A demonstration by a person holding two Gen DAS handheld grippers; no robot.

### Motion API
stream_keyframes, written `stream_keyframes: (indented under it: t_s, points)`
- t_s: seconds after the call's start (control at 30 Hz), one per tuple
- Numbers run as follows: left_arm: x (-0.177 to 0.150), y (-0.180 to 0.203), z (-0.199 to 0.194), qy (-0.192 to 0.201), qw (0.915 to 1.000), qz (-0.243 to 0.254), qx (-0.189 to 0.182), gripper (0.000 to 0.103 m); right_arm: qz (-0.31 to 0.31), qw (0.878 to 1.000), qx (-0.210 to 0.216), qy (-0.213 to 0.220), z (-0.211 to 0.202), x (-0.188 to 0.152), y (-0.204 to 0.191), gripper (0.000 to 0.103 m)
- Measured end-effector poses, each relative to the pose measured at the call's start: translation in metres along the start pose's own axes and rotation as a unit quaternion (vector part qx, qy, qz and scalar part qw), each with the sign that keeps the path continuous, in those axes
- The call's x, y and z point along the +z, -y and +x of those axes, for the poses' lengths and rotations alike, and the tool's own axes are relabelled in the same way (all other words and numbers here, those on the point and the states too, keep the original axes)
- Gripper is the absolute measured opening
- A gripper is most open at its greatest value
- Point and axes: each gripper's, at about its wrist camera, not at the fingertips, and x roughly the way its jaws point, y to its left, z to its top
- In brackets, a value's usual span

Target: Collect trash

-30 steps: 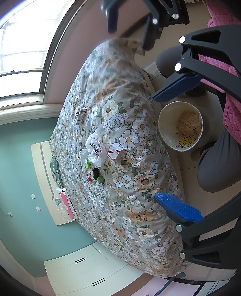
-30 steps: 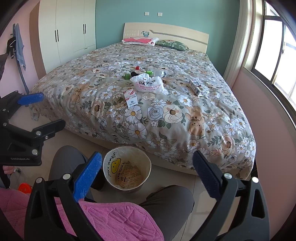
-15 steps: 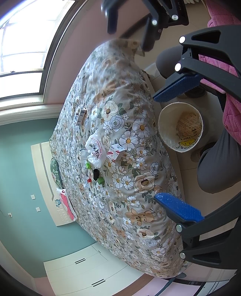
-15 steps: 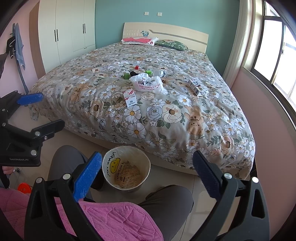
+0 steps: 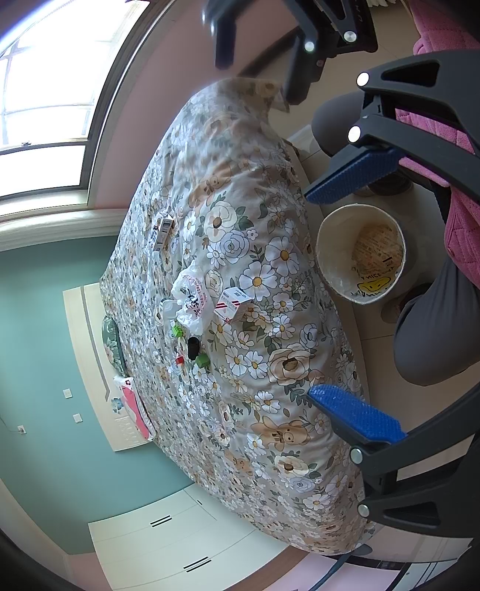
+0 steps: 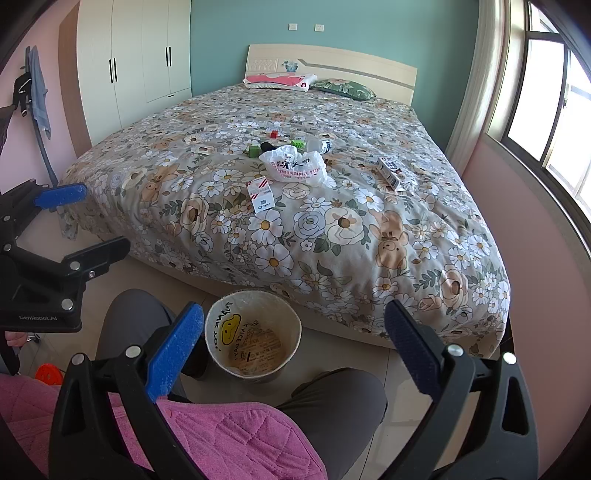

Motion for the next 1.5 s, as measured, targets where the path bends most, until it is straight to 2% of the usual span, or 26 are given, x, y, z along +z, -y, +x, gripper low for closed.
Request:
stream_keyframes:
  t_s: [1.0,1.2,1.5]
  points:
    - [0.005,0.005,-0.004,0.000,1.0000,0.000,-0.004,0.099,-0.001,1.000,-0.001,0.000,0.002,-0.002,0.000,0.096]
    - [0.006,0.001,0.000,-0.007,0.9999,-0.004,-0.014,0.099,-0.003,1.000,-0.001,-0.001,0.003,-0.002,0.000,0.096]
    - [0.016,-0.010,0.016,-0.011,0.9996,-0.009,-0.025,0.099,-0.014,1.000,-0.008,0.009,0.009,0.016,0.003,0.096]
